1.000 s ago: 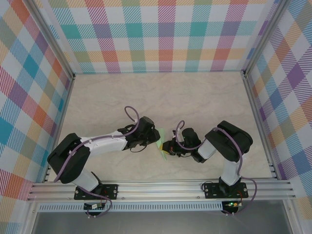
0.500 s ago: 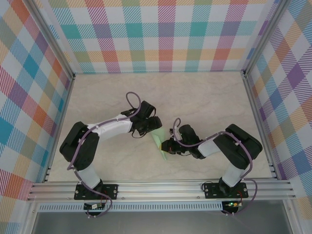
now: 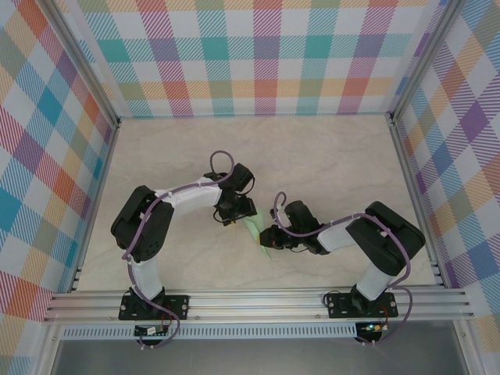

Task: Fold a paper plane with a square sheet of paper (pick it up from the middle)
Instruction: Fold the wing for the fifth time at the center of the table.

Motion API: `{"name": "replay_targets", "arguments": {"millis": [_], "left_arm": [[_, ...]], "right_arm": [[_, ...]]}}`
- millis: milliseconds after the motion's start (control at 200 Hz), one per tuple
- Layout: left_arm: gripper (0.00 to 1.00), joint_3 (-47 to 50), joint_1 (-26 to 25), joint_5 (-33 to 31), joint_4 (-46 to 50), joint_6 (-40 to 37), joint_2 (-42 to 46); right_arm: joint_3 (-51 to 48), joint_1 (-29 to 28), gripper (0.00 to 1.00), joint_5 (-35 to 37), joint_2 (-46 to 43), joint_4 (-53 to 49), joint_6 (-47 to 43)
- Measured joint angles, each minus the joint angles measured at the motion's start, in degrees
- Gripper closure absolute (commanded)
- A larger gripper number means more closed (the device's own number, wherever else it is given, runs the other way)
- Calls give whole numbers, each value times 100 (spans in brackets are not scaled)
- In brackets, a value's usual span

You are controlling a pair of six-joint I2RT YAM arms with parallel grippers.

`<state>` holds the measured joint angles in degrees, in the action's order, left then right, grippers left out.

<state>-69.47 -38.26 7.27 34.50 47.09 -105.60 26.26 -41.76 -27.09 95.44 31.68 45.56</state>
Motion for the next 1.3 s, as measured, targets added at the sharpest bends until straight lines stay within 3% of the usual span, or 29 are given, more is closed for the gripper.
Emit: {"name": "replay_targets", "arguments": {"millis": [210, 450, 660, 1045, 1300], "left_arm": [[47, 2, -24, 96, 9, 96, 107], [52, 2, -177, 195, -13, 175, -66], [67, -9, -243, 219, 26, 236, -234], [86, -76, -254, 131, 164, 271, -293], [96, -192, -260, 131, 267, 256, -352]], "right_arm": [[22, -31, 90, 4, -4, -61, -142], [48, -37, 88, 24, -46, -175, -280], [50, -37, 86, 70, -138, -334, -428], [280, -98, 74, 144, -332, -1067, -986], [647, -382, 60, 544, -581, -1963, -1696]]}}
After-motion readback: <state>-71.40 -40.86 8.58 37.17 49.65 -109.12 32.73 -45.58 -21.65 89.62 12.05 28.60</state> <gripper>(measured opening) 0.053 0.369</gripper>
